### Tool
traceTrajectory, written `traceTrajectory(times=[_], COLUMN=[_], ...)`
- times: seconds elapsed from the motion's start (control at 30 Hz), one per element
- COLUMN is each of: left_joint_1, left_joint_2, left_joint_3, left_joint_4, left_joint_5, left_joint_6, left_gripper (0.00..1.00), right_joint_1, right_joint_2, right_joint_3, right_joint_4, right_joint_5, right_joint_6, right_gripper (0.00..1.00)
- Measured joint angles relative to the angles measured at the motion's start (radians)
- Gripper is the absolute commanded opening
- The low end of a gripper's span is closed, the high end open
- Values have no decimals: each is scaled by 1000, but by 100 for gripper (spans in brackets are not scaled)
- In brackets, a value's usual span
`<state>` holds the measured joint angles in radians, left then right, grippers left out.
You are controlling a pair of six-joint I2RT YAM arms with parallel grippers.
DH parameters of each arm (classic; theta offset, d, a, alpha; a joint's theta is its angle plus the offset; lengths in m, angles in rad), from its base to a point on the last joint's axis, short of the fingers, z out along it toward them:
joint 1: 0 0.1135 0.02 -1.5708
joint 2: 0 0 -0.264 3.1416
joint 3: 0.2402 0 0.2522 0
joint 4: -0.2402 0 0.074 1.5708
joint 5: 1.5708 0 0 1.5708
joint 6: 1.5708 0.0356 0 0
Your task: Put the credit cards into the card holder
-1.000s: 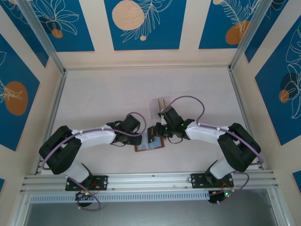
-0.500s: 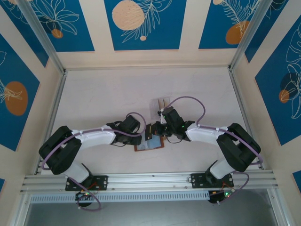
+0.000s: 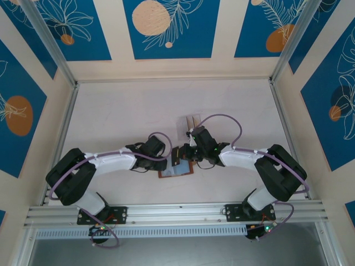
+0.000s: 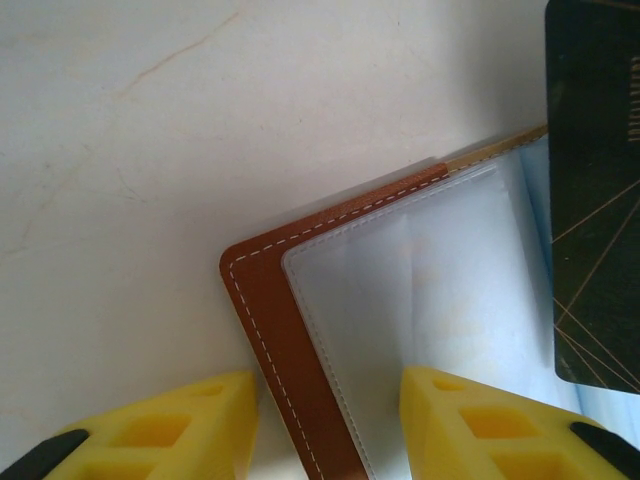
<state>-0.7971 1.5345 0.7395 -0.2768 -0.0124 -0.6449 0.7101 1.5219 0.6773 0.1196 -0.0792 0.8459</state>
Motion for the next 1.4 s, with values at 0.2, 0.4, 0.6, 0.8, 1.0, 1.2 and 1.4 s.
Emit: traceTrajectory(times=[0.2,0.4,0.6,0.8,1.0,1.2,1.4], left_joint_1=[0,0,0,0,0,0,0], left_joint_2=[0,0,0,1,2,3,3], left_joint_3=[0,0,0,0,0,0,0], left_joint_4=[0,1,2,2,3,3,3], left_joint_5=[0,0,0,0,0,0,0], left_joint_6=[0,-3,-3,-3,-3,-3,-4], left_gripper=[42,42,42,42,41,41,41], right_joint_1=[0,0,0,2,9,17,24], right_joint_2=[7,7,7,7,7,0,-2], right_joint_3=[-6,-8,-21,-25,-39,-48,-48], right_joint_4=[0,0,1,2,19,26,26], right_joint_5=[0,1,4,6,24,46,53], right_joint_6=[0,0,0,-1,-6,-24,-46], right_gripper=[0,0,0,0,0,0,0])
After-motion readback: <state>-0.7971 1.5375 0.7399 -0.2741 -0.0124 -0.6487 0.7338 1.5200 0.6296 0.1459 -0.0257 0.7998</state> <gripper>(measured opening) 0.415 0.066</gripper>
